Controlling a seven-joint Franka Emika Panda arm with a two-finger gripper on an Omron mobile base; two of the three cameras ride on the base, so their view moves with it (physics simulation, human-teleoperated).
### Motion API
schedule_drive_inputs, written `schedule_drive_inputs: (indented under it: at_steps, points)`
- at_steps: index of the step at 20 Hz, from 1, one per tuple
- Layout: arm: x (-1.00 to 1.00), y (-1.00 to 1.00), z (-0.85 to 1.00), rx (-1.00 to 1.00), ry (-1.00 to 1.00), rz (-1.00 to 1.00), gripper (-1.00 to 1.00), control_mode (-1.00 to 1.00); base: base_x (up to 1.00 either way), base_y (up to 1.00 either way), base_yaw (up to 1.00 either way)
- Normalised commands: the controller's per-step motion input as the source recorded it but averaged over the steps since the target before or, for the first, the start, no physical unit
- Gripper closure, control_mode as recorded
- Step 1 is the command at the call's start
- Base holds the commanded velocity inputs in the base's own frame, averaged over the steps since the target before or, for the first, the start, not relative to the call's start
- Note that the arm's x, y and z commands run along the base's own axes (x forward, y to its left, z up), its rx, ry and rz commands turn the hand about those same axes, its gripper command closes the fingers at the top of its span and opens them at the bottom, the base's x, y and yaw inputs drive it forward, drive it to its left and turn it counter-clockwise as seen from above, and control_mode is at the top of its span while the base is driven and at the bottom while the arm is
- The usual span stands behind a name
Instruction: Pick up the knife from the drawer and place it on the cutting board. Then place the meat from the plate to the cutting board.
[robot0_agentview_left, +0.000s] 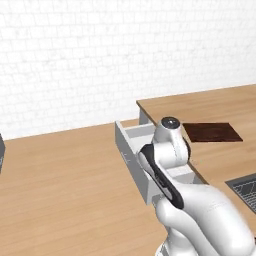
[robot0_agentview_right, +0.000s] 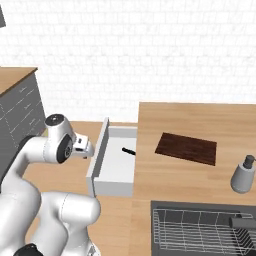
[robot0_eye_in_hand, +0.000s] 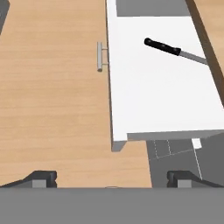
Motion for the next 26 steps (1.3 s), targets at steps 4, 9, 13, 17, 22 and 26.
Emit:
schedule_drive_inputs:
  at_steps: [4, 9, 13, 17, 22, 26]
  points:
    - [0.93, 0.00, -0.09, 0.00, 0.11, 0.00, -1.00, -1.00, 0.00, 0.00, 0.00]
    - [0.40, 0.00, -0.21, 0.00, 0.26, 0.00, -1.00, -1.00, 0.00, 0.00, 0.00]
    - [0.12, 0.00, -0.68, -0.06, 0.24, 0.00, -1.00, -1.00, 0.00, 0.00, 0.00]
    - [0.03, 0.01, -0.82, -0.08, 0.15, 0.00, -1.00, -1.00, 0.00, 0.00, 0.00]
    - [0.01, 0.00, -0.59, -0.01, 0.03, 0.00, -1.00, -1.00, 0.00, 0.00, 0.00]
    - [0.00, 0.00, -0.37, 0.00, 0.00, 0.00, -1.00, -1.00, 0.00, 0.00, 0.00]
